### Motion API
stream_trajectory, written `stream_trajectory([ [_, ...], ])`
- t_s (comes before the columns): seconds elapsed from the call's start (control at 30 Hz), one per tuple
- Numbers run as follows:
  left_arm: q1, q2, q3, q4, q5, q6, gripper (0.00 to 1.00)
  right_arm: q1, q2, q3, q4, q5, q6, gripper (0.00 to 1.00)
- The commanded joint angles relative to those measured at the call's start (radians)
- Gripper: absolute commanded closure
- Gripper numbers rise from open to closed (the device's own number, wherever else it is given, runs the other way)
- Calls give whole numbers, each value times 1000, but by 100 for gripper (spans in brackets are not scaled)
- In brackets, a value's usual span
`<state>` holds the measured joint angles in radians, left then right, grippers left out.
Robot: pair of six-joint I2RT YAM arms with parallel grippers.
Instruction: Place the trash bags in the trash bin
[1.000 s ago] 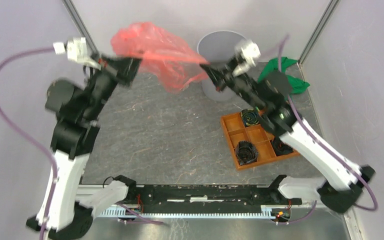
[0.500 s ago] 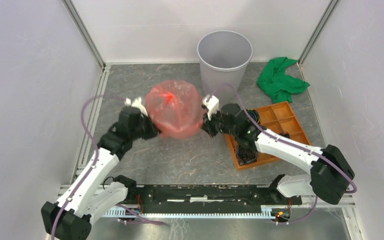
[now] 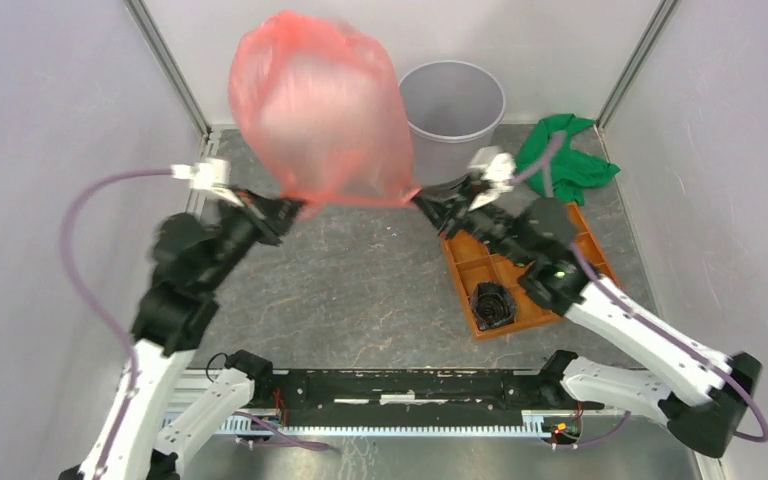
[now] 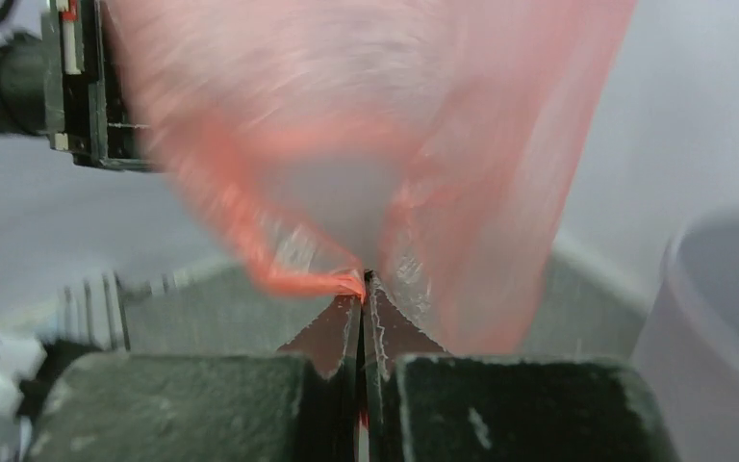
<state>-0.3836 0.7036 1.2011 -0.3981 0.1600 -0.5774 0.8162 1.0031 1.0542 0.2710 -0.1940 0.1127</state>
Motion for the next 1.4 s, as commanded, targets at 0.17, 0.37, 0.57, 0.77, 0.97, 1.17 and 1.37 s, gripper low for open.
stream_trajectory([
  [0.17, 11, 10, -306, -300, 35, 4, 98, -11, 76, -271, -56, -42, 106, 100],
  [0.37, 11, 100, 88, -318, 70, 38, 98, -12, 81, 91, -245, -17, 33, 99],
  [0.57, 11, 83, 135, -237, -14, -47, 98, -11, 57, 132, -250, 110, 41, 99],
  [0.77, 11, 165, -262, -323, -28, -145, 98, -23, 285, 59, -534, 68, -33, 100],
  [0.97, 11, 21, -375, -369, 139, -138, 98, 28, 177, -177, -617, -92, -46, 100],
  [1.17, 12, -2, -75, -491, 109, -17, 98, 35, -16, -55, -616, -63, -30, 99],
  [1.37, 11, 11, 39, -495, 109, -23, 98, 31, -5, 61, -606, 23, -1, 100],
])
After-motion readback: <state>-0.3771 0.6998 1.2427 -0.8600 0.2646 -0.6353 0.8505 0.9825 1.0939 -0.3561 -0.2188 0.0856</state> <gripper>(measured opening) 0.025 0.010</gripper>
